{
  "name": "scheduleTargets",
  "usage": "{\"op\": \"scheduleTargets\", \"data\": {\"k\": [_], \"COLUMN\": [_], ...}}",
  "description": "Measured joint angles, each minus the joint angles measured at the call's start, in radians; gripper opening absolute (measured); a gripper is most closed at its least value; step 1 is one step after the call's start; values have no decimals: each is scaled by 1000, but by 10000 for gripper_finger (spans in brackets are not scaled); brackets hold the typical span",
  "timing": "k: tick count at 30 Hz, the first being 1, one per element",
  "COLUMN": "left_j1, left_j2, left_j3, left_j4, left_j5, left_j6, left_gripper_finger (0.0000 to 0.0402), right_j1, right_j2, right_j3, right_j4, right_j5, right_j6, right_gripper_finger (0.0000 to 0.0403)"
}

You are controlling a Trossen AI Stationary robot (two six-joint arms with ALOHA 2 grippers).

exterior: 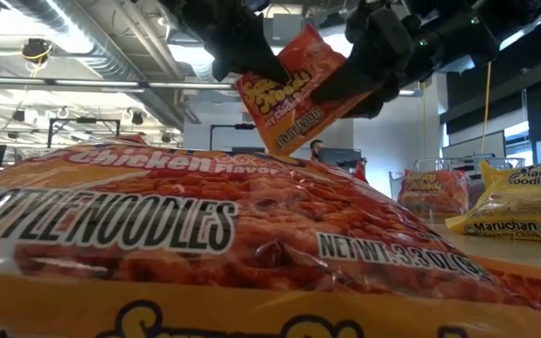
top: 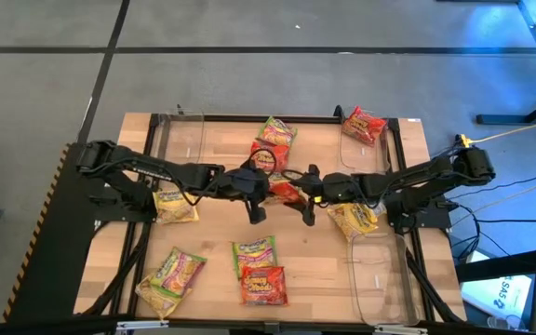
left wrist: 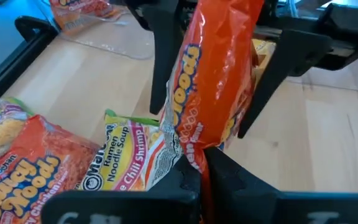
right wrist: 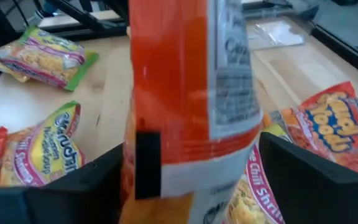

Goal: Sort Maruchan noodles
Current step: Put the orange noodle pack into the top right transparent bin

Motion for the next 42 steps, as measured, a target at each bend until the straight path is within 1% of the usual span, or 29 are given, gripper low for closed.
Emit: {"op": "scheduleTargets", "data": {"k": [2, 5, 11, 14, 16, 20, 24, 28, 32, 35, 38, 40, 42], "left_j1": [0, 0, -1, 0, 0, 0, 0, 7, 30, 36, 44, 66, 96], "left_j2": [0, 0, 0, -6, -22, -87, -123, -126, -116, -115, -116, -116, -116], "left_j3": [0, 0, 0, 0, 0, 0, 0, 0, 0, -1, -21, -58, -102], "left_j4": [3, 13, 19, 18, 17, -24, -65, -88, -76, -90, -78, -75, -45], "left_j5": [0, 2, 11, 36, 58, 64, 123, 120, 110, 117, 122, 172, 207], "left_j6": [3, 4, 3, 3, 14, 66, 61, 74, 59, 86, 145, 168, 151], "left_gripper_finger": [3, 21, 86, 117, 130, 136, 137, 138, 138, 138, 138, 138, 138], "right_j1": [0, 0, 0, 0, 0, 0, 0, 0, 0, 0, 0, 0, 0], "right_j2": [0, 0, 0, 0, -1, -45, -139, -237, -320, -370, -433, -469, -501], "right_j3": [0, 0, 0, 0, 0, 0, 1, 0, 0, -30, -75, -100, -118], "right_j4": [2, 3, 2, 2, 3, -48, -169, -334, -441, -457, -458, -450, -454], "right_j5": [-9, -10, -9, -10, -9, -7, 37, 77, 67, 61, 61, 57, 38], "right_j6": [-7, -26, -67, -87, -103, -109, -113, -122, -97, -95, -84, -78, -67], "right_gripper_finger": [272, 233, 143, 110, 96, 90, 90, 87, 88, 88, 85, 86, 90]}}
